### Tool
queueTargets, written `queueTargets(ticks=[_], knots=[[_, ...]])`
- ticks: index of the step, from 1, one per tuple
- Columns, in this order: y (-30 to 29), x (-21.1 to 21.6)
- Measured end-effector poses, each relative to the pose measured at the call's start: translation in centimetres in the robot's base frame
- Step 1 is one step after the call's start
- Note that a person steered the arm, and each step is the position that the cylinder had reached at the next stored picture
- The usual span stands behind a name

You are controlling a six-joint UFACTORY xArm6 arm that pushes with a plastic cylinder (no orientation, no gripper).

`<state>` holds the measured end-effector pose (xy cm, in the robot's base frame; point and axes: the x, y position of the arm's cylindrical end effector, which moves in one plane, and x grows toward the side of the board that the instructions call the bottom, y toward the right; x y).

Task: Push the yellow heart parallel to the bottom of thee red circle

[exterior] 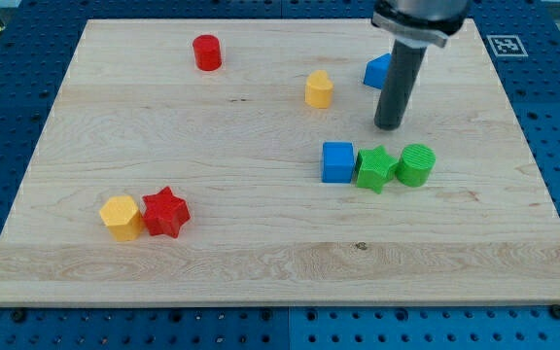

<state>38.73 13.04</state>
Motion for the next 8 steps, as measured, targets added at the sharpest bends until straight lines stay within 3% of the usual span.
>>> queueTargets(ticks=[1,8], knots=[[-0.4,-4.1],[-20.4,-4.5]])
